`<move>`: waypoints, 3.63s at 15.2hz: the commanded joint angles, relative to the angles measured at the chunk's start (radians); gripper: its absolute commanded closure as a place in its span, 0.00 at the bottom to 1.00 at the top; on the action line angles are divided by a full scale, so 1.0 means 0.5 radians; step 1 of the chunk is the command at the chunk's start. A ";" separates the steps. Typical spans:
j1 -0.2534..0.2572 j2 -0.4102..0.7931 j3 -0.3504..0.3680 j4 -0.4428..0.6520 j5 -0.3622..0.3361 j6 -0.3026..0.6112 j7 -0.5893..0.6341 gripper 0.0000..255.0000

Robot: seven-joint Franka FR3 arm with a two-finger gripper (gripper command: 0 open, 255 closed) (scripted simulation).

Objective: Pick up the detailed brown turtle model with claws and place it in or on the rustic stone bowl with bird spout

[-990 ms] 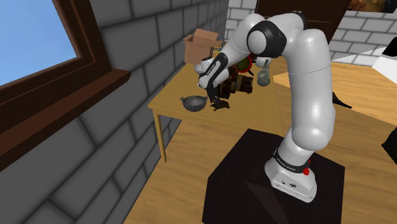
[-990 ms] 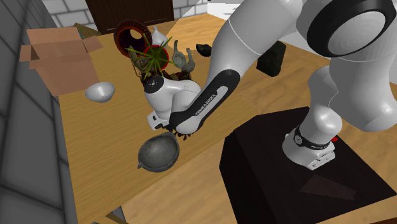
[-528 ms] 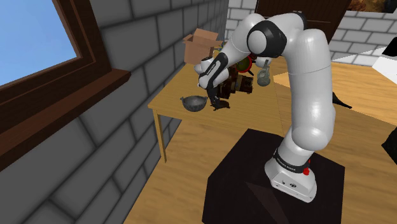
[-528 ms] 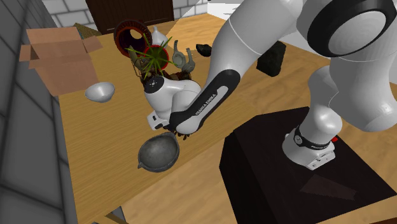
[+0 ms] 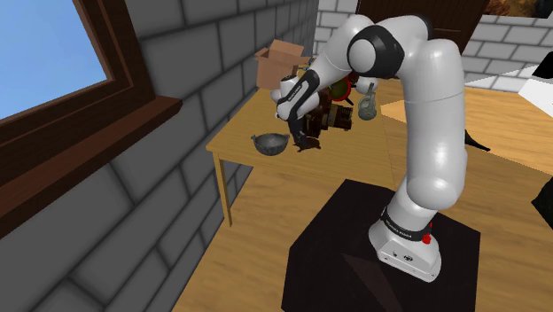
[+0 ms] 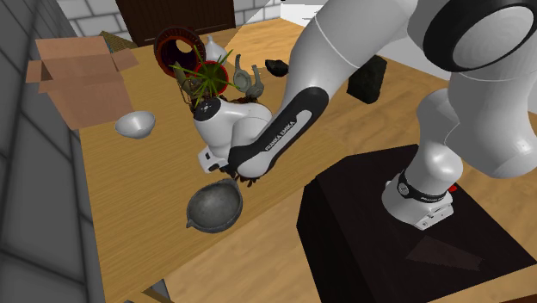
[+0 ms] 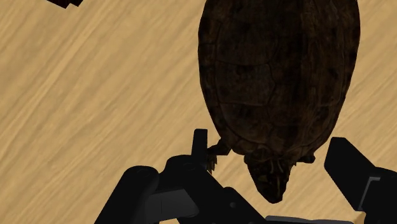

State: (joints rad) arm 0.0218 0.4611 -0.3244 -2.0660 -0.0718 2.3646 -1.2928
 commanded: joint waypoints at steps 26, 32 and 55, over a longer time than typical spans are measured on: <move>0.070 -0.492 -0.068 0.139 -0.129 -0.613 -0.002 1.00; 0.132 -0.426 -0.015 0.314 -0.091 -0.742 0.083 1.00; 0.298 0.205 0.172 0.996 0.084 -0.856 0.392 1.00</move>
State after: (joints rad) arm 0.1709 0.5586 -0.2389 -1.5621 -0.0308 1.9255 -1.0978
